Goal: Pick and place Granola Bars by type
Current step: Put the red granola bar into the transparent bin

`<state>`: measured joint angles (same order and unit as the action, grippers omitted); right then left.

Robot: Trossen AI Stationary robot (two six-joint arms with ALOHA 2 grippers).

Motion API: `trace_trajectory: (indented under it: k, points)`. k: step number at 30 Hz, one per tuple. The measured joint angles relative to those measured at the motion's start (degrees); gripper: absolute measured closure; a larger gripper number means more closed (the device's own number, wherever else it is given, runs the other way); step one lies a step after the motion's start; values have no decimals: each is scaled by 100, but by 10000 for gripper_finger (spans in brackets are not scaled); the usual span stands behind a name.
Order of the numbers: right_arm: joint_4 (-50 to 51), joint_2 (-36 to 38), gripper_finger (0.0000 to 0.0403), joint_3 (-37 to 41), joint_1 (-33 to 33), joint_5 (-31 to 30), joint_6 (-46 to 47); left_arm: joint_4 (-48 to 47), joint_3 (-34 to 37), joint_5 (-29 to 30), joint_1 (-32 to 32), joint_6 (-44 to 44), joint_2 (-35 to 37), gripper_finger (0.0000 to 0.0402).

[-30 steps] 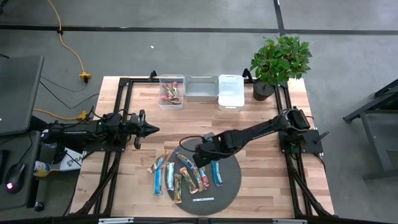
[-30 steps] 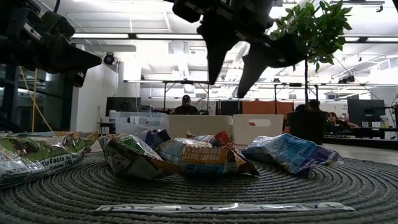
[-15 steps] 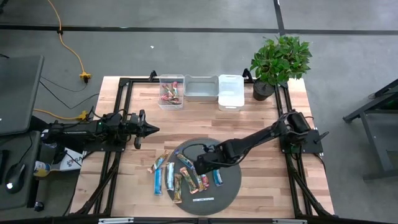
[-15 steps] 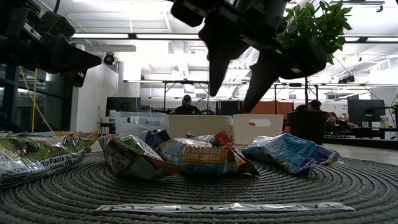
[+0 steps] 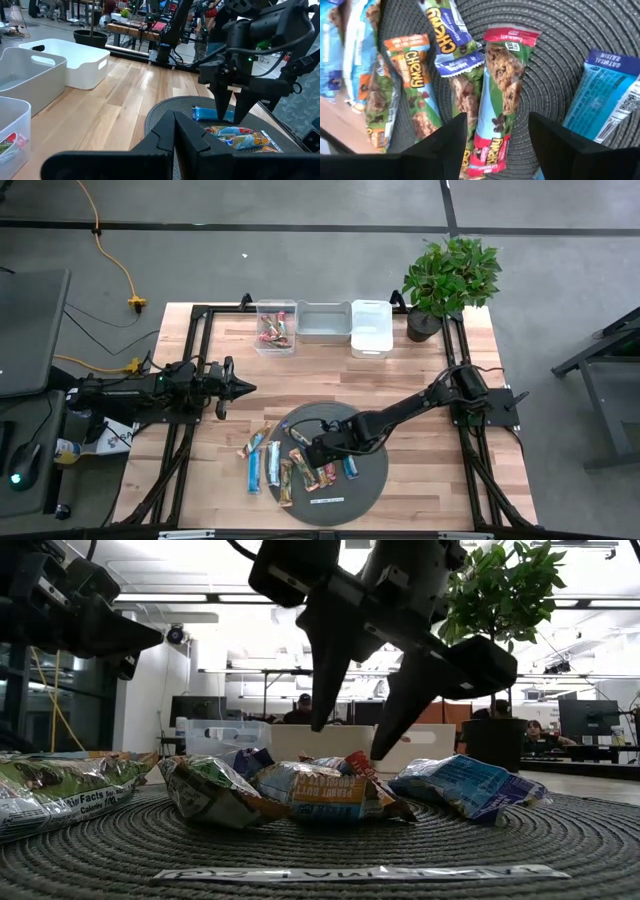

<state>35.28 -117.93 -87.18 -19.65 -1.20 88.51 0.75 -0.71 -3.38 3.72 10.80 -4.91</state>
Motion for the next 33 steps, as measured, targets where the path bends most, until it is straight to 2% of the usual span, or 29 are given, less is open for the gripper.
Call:
trace_trajectory:
  k: [18, 33]
  points:
    - [-81, -162, 208, -9, 60, -277, -51, 1, 0, 0, 1, -1, 0, 401]
    - [-315, -355, 208, -15, 139, -204, -197, 1, 0, 0, 0, 0, 0, 401]
